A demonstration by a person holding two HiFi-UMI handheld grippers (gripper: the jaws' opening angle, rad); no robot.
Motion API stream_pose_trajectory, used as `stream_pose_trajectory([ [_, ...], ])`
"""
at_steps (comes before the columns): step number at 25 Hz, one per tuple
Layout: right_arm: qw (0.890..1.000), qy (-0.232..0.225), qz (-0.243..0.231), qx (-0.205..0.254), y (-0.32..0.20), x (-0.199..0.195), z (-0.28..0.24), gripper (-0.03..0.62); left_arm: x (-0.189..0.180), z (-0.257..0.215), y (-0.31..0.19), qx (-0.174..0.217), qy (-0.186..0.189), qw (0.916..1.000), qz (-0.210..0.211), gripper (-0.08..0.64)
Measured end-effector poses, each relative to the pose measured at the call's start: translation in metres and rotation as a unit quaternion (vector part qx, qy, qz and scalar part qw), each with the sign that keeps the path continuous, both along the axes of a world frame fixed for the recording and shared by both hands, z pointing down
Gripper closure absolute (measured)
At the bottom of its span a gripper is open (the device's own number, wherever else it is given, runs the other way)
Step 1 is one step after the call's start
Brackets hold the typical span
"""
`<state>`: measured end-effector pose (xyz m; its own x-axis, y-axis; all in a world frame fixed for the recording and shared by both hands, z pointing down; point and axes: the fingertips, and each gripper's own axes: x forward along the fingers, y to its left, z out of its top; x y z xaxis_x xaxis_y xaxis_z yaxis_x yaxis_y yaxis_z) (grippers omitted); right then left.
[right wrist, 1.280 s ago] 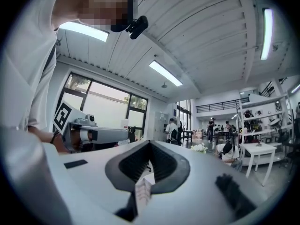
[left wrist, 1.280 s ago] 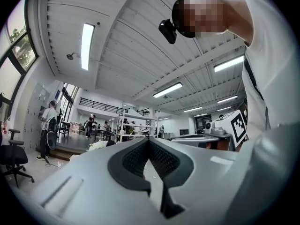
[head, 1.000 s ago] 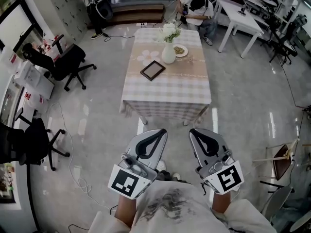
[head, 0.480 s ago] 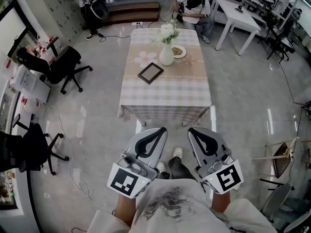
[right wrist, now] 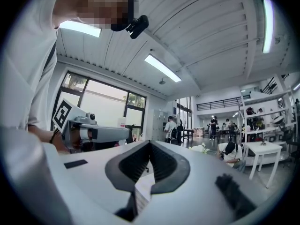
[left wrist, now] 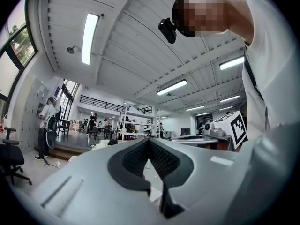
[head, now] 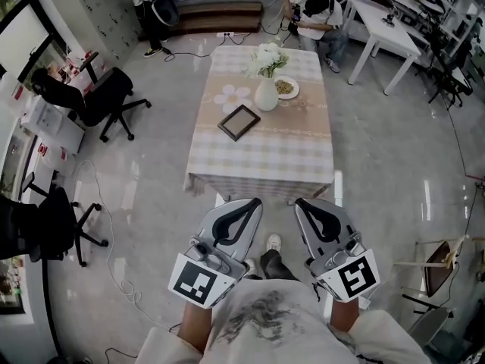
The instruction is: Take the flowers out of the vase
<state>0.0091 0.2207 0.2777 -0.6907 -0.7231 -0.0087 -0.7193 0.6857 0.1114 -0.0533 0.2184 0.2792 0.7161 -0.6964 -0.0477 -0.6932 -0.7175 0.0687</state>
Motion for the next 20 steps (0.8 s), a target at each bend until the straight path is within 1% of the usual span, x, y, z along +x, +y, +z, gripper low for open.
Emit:
stream_pose_trajectory([
  [4, 1.000, 0.001, -0.015, 0.000, -0.032, 0.020, -0.005, 0.577, 0.022, -0.006, -0.032, -0.002, -0.004, 0.9999, -0.011, 0.552],
  [8, 1.000, -0.006, -0.021, -0.001, -0.043, 0.015, 0.001, 0.577, 0.018, -0.002, -0.043, 0.001, -0.005, 0.9998, -0.018, 0.552],
  [11, 1.000, -0.010, -0.025, 0.002, -0.056, 0.022, 0.000, 0.577, 0.022, -0.003, -0.056, 0.012, -0.009, 0.9996, -0.022, 0.552],
  [15, 0.999, -0.013, -0.030, -0.002, -0.074, 0.036, -0.001, 0.577, 0.036, -0.004, -0.073, 0.000, -0.014, 0.9995, -0.028, 0.552],
  [16, 0.999, -0.015, -0.033, -0.001, -0.077, 0.039, -0.001, 0.577, 0.040, -0.006, -0.077, 0.005, -0.014, 0.9994, -0.030, 0.552],
  [19, 0.999, -0.017, -0.039, 0.000, -0.086, 0.047, -0.002, 0.577, 0.047, -0.012, -0.086, 0.035, -0.017, 0.9986, -0.036, 0.552],
  [20, 0.999, -0.017, -0.041, 0.000, -0.089, 0.050, -0.002, 0.577, 0.049, -0.012, -0.089, 0.038, -0.020, 0.9984, -0.038, 0.552],
])
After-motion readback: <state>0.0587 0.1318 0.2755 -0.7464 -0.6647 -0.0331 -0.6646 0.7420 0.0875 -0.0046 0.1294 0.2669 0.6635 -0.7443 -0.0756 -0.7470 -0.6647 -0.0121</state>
